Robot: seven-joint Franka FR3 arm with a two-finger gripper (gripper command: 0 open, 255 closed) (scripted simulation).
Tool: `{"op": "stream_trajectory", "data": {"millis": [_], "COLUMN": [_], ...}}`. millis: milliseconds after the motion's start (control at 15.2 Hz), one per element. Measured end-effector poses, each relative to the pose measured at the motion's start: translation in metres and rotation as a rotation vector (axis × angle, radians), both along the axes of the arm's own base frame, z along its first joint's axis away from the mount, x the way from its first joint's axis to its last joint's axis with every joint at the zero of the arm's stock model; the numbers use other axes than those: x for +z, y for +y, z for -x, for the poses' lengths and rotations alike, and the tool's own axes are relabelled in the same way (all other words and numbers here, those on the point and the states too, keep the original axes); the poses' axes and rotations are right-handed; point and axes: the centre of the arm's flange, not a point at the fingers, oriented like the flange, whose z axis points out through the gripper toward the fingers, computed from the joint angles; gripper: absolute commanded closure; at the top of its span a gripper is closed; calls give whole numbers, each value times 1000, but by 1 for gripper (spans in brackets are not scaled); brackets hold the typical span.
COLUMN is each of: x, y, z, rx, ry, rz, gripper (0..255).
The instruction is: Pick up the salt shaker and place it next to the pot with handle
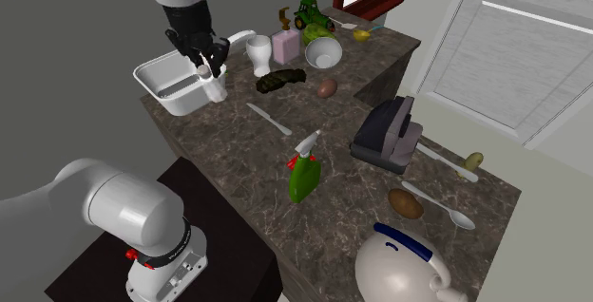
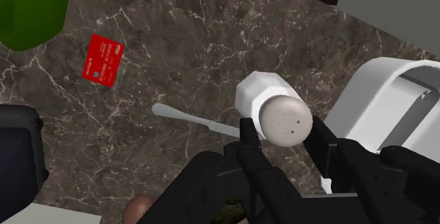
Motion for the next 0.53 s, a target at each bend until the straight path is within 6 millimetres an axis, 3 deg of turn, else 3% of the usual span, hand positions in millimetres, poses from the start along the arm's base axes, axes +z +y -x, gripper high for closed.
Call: {"op": "stream_trajectory", "data": {"millis": [462,528], "x": [-1,-3], "y": [86,107], "z": [26,29], "rx": [-1,1], "ry": [0,0], "rz": [1,2], "gripper": [255,255]}}
